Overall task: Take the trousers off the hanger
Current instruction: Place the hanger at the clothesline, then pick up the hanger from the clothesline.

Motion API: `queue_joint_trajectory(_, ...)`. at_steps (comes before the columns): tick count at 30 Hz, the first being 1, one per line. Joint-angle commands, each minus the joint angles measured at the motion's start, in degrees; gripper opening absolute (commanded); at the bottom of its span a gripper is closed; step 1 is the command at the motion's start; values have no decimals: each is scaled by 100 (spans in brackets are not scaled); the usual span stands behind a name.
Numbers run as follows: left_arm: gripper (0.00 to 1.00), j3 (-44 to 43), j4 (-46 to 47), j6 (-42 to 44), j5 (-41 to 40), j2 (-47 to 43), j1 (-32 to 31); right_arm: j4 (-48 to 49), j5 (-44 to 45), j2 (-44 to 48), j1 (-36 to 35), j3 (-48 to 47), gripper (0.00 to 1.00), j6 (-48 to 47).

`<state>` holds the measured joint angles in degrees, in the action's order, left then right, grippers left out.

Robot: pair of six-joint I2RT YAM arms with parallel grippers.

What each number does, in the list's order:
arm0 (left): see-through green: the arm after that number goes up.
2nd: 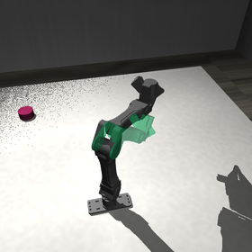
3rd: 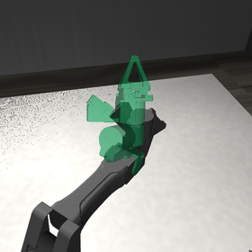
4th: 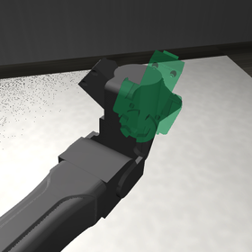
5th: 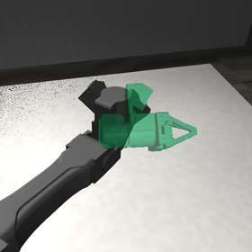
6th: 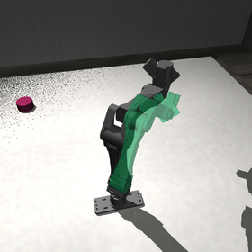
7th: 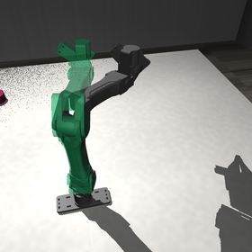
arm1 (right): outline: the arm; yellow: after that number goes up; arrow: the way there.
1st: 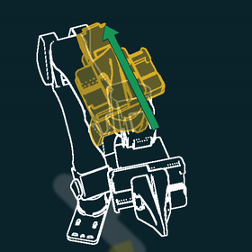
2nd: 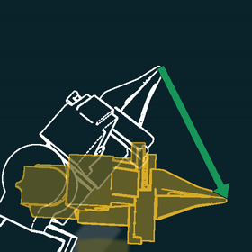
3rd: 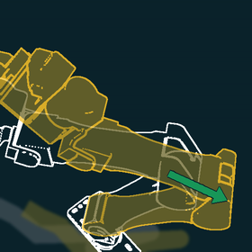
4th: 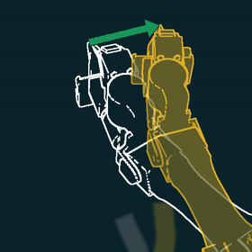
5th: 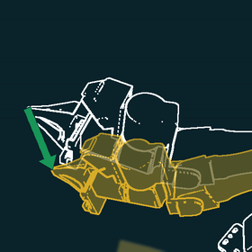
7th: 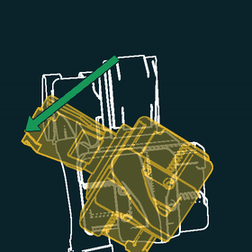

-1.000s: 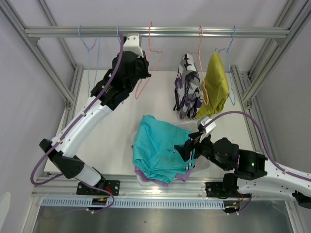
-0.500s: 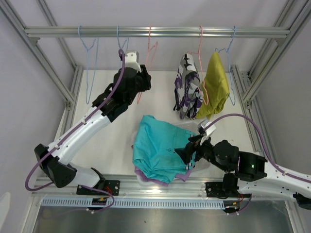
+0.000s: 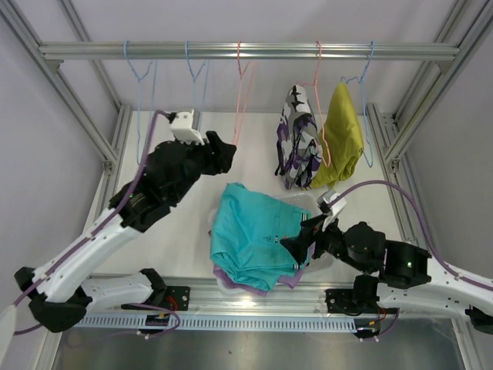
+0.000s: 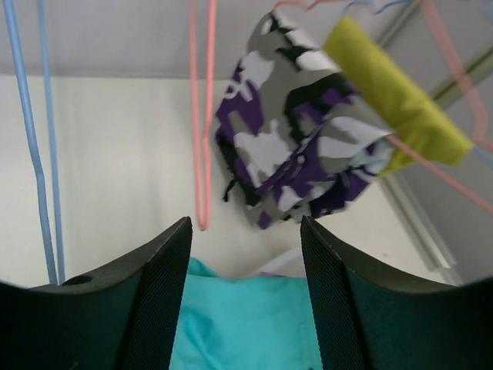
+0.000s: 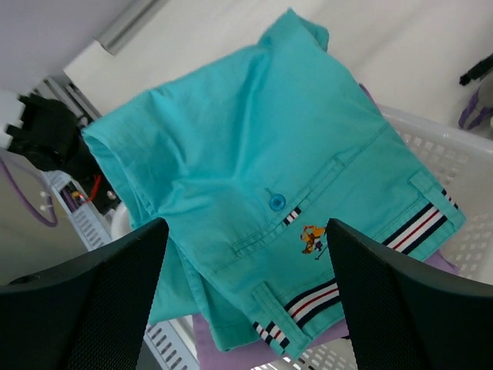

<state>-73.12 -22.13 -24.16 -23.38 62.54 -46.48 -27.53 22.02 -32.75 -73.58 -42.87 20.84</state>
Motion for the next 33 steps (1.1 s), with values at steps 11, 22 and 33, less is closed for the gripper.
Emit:
queue_joint_trajectory(11,68,-2424,183,-449,2610,1434,-81,-209,1023,-160,19,-2927,85,-1256)
queue_joint_trajectory(22,73,-4868,-106,-1301,3647,4036,-54,-508,1164,-135,19,-3649,83,-1293)
queue_joint_trajectory(33,74,-5115,850,-2206,4218,5004,314,-613,1155,199,19,-3368,85,-1179)
